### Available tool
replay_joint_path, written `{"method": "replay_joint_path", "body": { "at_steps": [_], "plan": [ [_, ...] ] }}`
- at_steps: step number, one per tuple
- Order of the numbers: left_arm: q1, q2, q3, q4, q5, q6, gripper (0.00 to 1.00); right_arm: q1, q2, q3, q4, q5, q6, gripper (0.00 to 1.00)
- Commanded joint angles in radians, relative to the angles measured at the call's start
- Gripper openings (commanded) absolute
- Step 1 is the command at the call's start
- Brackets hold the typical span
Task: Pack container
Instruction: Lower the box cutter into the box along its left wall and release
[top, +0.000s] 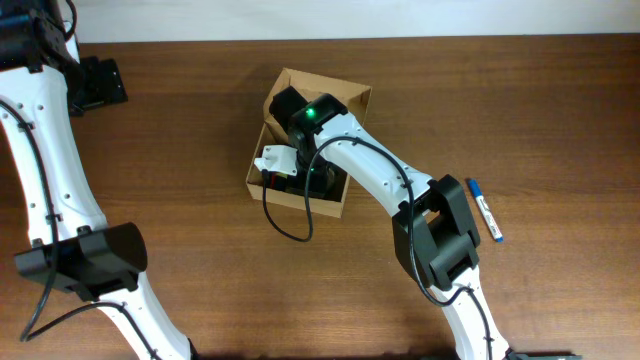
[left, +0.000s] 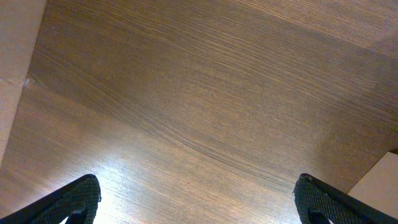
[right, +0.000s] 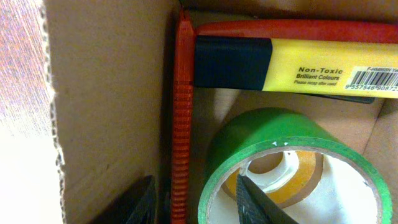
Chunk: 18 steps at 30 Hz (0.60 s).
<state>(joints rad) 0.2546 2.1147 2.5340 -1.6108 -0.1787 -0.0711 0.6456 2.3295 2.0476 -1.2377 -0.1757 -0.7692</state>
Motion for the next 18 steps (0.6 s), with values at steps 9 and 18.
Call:
{"method": "replay_joint_path", "body": {
  "at_steps": [9,18],
  "plan": [
    [0.003,-0.019,0.012,0.002,0.007,0.009,0.99,-0.025,-0.04,0.002,0.02,-0.016,0.0,0.43],
    [0.003,-0.019,0.012,0.002,0.007,0.009,0.99,-0.056,-0.105,0.024,0.045,-0.013,0.018,0.47]
  ]
}}
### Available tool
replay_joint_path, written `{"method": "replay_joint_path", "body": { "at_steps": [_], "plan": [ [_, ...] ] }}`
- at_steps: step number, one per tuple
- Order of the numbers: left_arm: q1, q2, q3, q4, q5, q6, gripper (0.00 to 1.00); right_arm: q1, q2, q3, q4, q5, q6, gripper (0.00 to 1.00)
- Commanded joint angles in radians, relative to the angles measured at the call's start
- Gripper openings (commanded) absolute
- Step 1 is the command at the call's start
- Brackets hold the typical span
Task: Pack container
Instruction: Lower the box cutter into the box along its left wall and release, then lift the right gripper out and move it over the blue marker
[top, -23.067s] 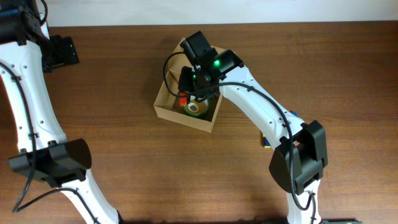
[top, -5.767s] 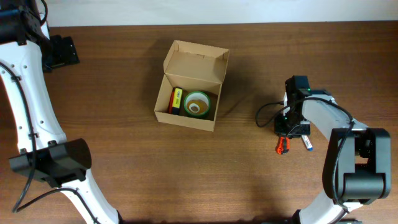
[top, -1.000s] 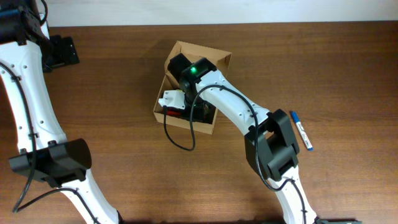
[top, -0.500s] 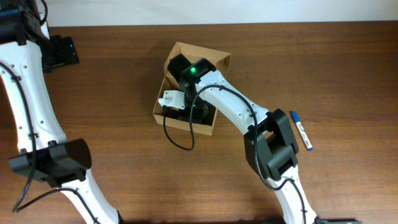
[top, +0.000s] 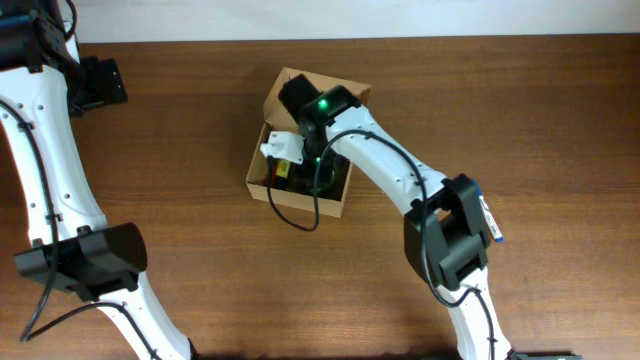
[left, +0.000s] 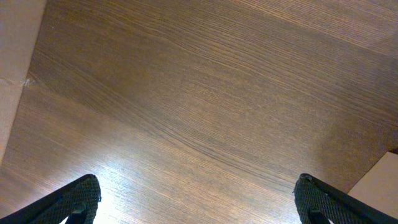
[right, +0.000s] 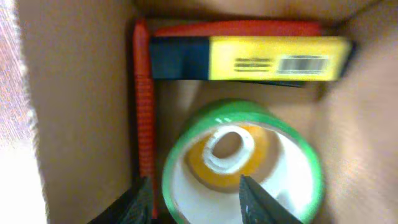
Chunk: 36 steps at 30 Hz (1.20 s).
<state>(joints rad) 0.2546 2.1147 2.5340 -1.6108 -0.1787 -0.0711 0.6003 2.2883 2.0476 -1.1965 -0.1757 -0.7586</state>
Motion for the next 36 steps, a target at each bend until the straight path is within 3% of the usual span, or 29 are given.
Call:
{"method": "replay_joint_path", "body": {
  "at_steps": [1,7,12,18,24,31,36],
  "plan": [
    [0.003,-0.019,0.012,0.002,0.007,0.009,0.99,-0.013,-0.067,0.029,0.004,-0.012,0.013,0.47],
    [0.003,-0.019,0.012,0.002,0.007,0.009,0.99,-0.02,-0.072,0.069,-0.001,-0.012,0.085,0.46],
    [0.003,-0.019,0.012,0.002,0.007,0.009,0.99,-0.027,-0.117,0.109,0.003,0.014,0.232,0.45],
    [0.003,-0.019,0.012,0.002,0.007,0.009,0.99,-0.053,-0.26,0.121,0.027,0.204,0.371,0.15],
    [0.003,-0.019,0.012,0.002,0.007,0.009,0.99,-0.101,-0.428,0.12,0.049,0.422,0.526,0.08],
    [0.003,-0.019,0.012,0.002,0.007,0.009,0.99,-0.331,-0.543,0.113,-0.014,0.44,0.719,0.05],
    [0.003,-0.019,0.012,0.002,0.007,0.009,0.99,-0.51,-0.544,0.04,-0.02,0.311,0.723,0.04]
  ]
}}
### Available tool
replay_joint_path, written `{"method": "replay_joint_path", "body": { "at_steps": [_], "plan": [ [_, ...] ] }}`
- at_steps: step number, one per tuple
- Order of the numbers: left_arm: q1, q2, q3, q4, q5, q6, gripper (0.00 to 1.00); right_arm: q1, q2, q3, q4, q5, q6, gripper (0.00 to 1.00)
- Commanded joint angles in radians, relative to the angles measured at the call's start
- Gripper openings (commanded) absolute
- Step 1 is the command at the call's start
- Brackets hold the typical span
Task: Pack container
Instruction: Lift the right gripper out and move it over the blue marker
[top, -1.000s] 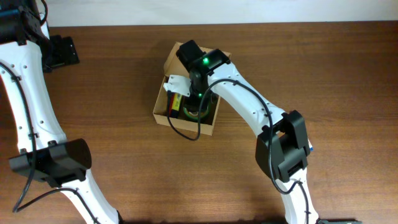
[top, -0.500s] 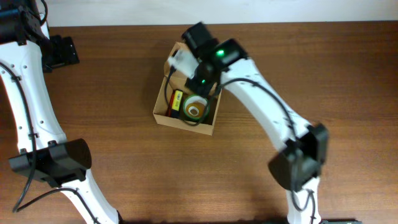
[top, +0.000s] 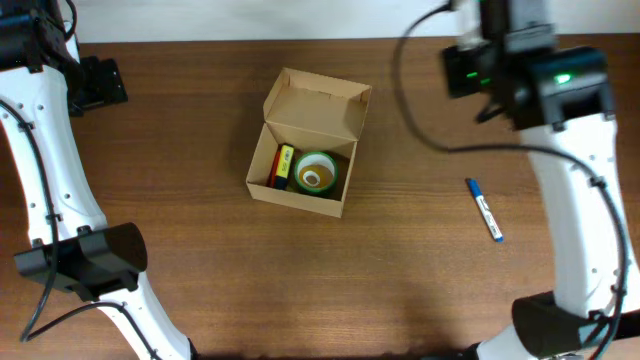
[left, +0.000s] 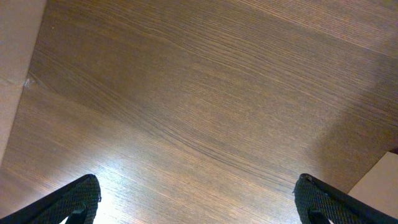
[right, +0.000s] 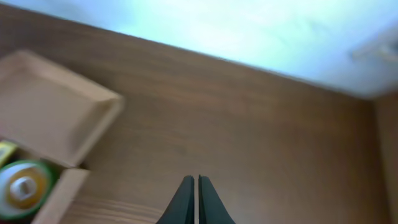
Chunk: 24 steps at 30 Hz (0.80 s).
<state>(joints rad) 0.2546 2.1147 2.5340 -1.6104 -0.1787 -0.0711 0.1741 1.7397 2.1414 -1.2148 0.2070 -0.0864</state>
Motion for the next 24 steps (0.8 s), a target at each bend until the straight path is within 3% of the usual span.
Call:
{"method": "replay_joint_path", "body": {
  "at_steps": [1,8,14,24],
  "plan": [
    [0.003,-0.019,0.012,0.002,0.007,0.009,0.99,-0.113,0.005,-0.084,0.0,-0.081,0.05,0.04],
    [0.003,-0.019,0.012,0.002,0.007,0.009,0.99,-0.266,0.006,-0.451,0.037,-0.127,0.05,0.04],
    [0.003,-0.019,0.012,0.002,0.007,0.009,0.99,-0.279,0.005,-0.694,0.153,-0.199,0.039,0.04],
    [0.003,-0.019,0.012,0.002,0.007,0.009,0.99,-0.278,0.017,-0.758,0.247,-0.252,0.039,0.04]
  ]
}}
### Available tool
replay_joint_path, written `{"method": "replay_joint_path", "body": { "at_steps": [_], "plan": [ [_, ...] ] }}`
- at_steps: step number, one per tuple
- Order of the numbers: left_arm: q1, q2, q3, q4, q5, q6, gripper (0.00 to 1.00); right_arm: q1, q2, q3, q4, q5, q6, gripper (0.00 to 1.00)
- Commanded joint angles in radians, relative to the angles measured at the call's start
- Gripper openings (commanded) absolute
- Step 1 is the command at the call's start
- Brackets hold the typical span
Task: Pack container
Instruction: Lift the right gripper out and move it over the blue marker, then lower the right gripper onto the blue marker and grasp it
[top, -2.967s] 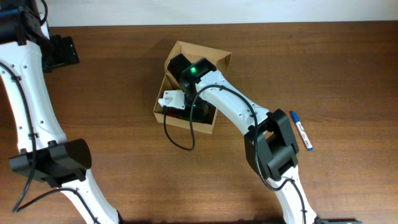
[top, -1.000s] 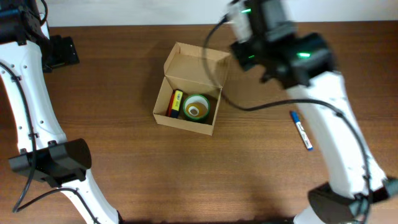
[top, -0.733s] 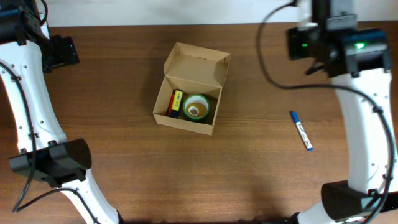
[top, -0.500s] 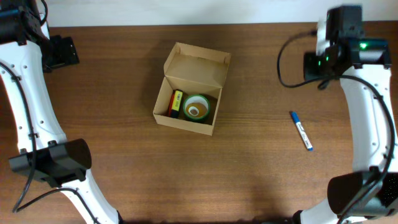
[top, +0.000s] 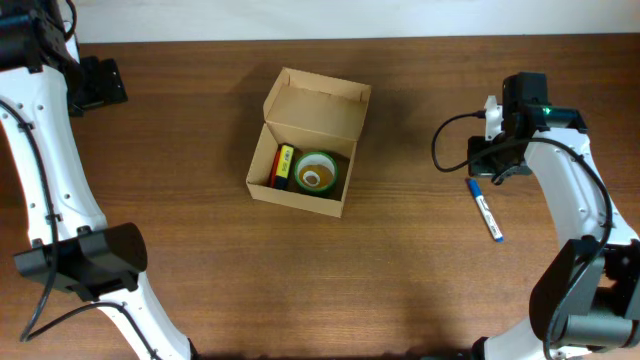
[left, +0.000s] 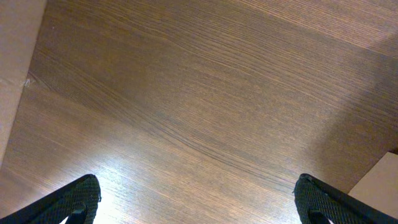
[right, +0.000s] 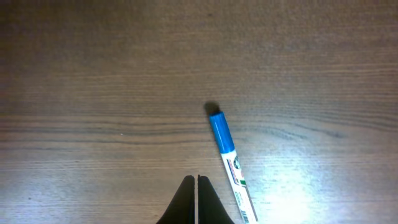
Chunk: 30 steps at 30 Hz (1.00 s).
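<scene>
An open cardboard box (top: 305, 142) sits mid-table with its lid flap up; inside are a green tape roll (top: 317, 173), a yellow marker (top: 284, 164) and a red item along the left wall. A blue-capped white marker (top: 485, 210) (right: 231, 160) lies on the table at the right. My right gripper (right: 197, 184) is shut and empty, hovering just left of that marker's middle; in the overhead view it hangs at the marker's blue cap (top: 500, 155). My left gripper (left: 196, 199) is open over bare wood at the far left; its wrist (top: 95, 82) shows in the overhead view.
The wooden table (top: 180, 250) stretches around the box. A pale wall or edge runs along the table's far side. A box corner (left: 382, 177) shows at the lower right of the left wrist view.
My right arm has come down from high above the table's back right to just above the blue marker. Its gripper stays shut. The left arm has not moved.
My right gripper was open inside the box over the green tape roll and yellow marker. Then it stood higher in the box, still open. Later it was shut and high at the back right, the box contents exposed. Now it hovers by the blue marker.
</scene>
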<state>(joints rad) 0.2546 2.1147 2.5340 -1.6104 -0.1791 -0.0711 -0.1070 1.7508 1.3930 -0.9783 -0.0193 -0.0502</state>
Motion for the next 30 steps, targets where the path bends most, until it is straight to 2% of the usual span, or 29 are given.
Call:
{"method": "replay_joint_path", "body": {
  "at_steps": [1,9,12,14,18,22,25,27,30],
  "plan": [
    [0.003,-0.019,0.012,0.002,0.007,0.009,0.99,0.003,0.013,-0.009,0.015,-0.025,0.002,0.04],
    [0.003,-0.019,0.012,0.002,0.007,0.009,0.99,0.0,0.089,-0.021,0.034,-0.006,-0.052,0.05],
    [0.003,-0.019,0.012,0.002,0.007,0.009,0.99,0.0,0.11,-0.055,0.046,0.009,-0.173,0.16],
    [0.003,-0.019,0.012,0.002,0.007,0.009,0.99,-0.003,0.11,-0.085,0.06,0.056,-0.24,0.2],
    [0.003,-0.019,0.012,0.002,0.007,0.009,0.99,-0.023,0.11,-0.136,0.081,0.145,-0.29,0.2],
    [0.003,-0.019,0.012,0.002,0.007,0.009,0.99,-0.052,0.11,-0.153,0.082,0.148,-0.32,0.2],
    [0.003,-0.019,0.012,0.002,0.007,0.009,0.99,-0.071,0.11,-0.153,0.081,0.147,-0.361,0.28],
    [0.003,-0.019,0.012,0.002,0.007,0.009,0.99,-0.078,0.11,-0.153,0.079,0.147,-0.365,0.38],
    [0.003,-0.019,0.012,0.002,0.007,0.009,0.99,-0.079,0.11,-0.153,0.078,0.147,-0.365,0.44]
  ]
}}
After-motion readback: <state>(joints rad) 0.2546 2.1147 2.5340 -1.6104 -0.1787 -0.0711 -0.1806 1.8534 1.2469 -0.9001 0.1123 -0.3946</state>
